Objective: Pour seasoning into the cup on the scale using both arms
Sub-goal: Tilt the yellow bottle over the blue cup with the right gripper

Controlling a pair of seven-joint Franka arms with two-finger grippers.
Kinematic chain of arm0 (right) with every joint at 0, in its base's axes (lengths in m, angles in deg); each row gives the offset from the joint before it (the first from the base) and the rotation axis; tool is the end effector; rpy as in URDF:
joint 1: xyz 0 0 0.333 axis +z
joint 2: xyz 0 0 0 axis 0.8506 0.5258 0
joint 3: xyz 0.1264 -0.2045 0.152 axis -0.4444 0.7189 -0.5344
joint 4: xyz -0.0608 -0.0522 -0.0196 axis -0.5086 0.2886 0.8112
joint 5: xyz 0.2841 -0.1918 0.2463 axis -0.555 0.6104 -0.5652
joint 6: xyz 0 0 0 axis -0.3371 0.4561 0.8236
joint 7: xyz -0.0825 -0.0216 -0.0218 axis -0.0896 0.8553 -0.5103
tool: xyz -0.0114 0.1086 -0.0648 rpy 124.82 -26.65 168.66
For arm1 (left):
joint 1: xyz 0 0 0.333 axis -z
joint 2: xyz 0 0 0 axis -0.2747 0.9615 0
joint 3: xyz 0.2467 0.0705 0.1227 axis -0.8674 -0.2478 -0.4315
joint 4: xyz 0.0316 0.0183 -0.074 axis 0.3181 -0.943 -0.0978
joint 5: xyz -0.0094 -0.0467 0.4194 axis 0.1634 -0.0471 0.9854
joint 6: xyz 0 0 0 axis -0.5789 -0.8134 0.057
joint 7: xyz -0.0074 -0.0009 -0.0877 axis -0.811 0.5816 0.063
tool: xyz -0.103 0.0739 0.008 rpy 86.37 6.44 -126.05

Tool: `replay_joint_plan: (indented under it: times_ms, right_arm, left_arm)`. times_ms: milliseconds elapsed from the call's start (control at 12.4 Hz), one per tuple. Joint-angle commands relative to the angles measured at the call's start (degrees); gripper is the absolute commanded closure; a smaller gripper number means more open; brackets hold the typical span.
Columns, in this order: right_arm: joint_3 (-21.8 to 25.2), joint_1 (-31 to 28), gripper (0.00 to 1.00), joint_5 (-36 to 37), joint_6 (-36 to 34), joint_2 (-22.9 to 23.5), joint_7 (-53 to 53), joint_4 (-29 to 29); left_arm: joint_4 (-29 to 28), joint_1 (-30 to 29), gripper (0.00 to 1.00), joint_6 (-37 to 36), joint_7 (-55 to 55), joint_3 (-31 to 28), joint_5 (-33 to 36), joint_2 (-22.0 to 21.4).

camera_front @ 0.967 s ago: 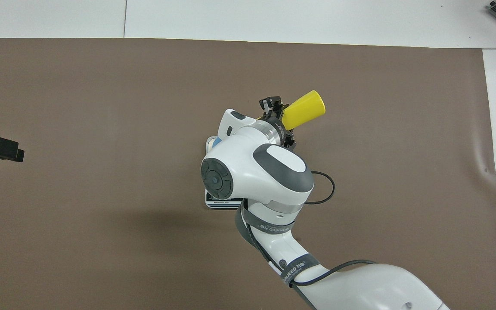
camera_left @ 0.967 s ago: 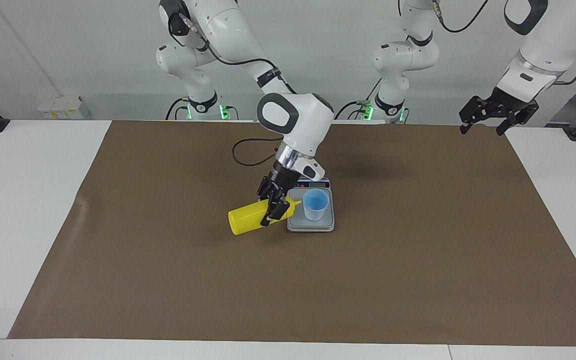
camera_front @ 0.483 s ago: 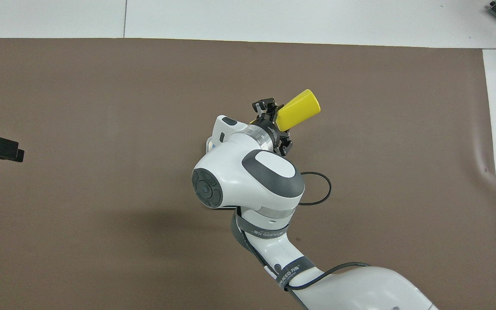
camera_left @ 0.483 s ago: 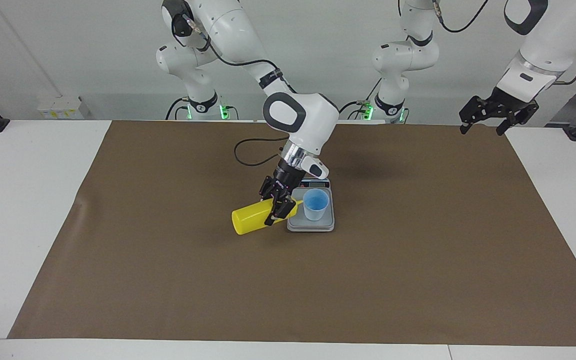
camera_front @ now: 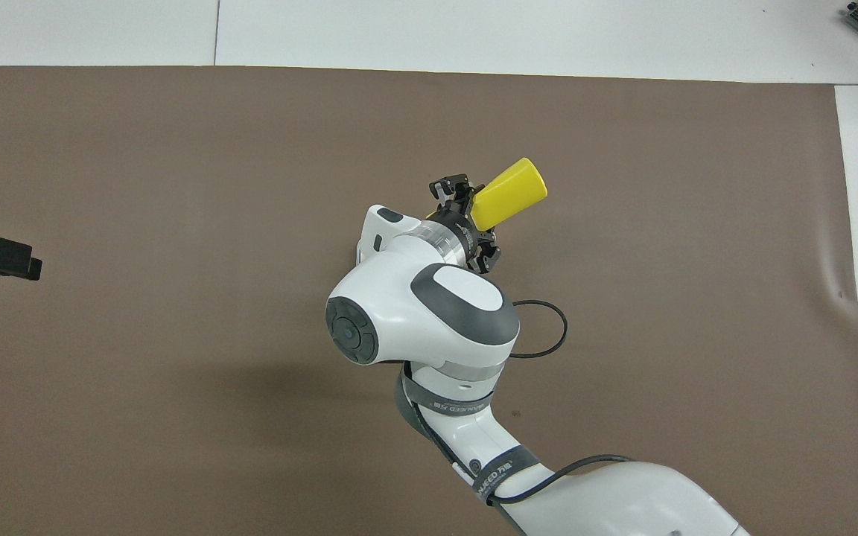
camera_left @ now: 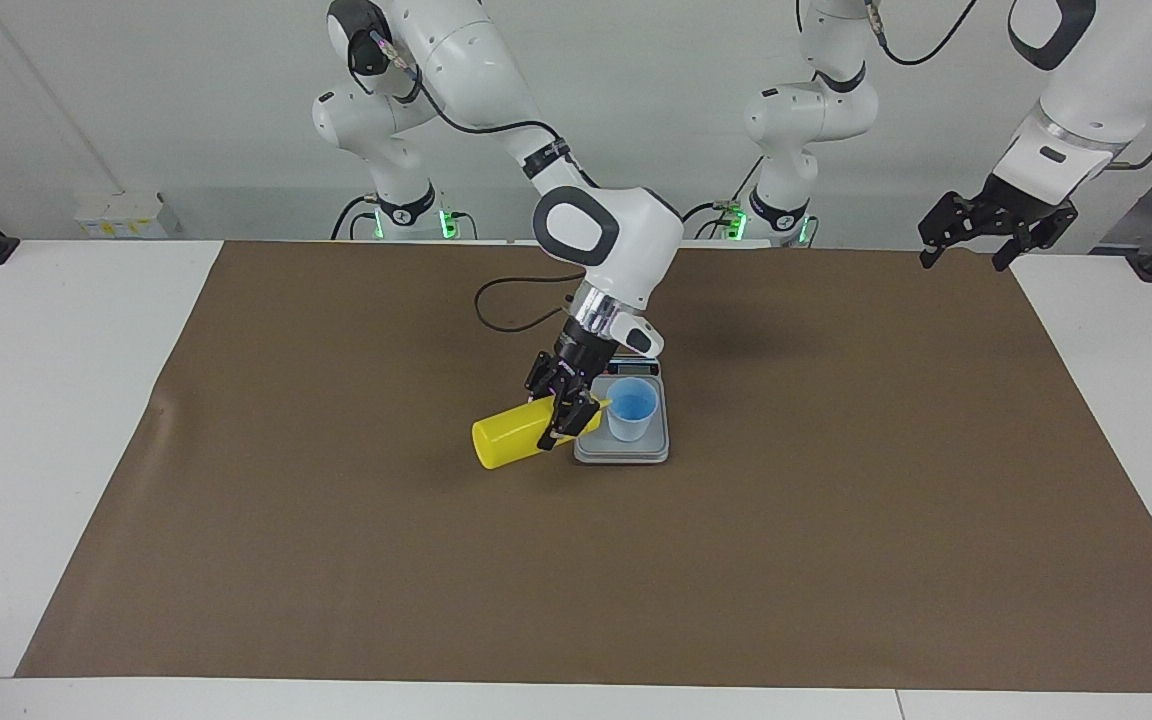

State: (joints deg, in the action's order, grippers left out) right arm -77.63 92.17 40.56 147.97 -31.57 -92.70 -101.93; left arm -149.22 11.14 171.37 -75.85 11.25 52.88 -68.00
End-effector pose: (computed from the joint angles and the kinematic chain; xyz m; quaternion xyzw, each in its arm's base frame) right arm 0.5916 0.3793 0.3194 0.5347 0.7500 -0.0335 0.3879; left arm 0.5604 -0.0077 0.5783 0.9988 -0.0409 -0.0205 0.0142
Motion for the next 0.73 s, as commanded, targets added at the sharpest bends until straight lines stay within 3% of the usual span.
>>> replay_joint_plan:
  times_ms: [0, 645]
  right_arm:
    - [-0.2, -0.1, 1.00, 1.6, -0.9, 0.9, 0.9, 1.9]
    - [-0.2, -0.4, 1.00, -0.9, -0.5, 1.1, 2.4, 2.0]
  left_arm:
    - [-1.0, 0.1, 0.00, -0.1, -0.6, -0.1, -0.1, -0.8]
    - [-1.0, 0.1, 0.00, -0.1, -0.6, -0.1, -0.1, -0.8]
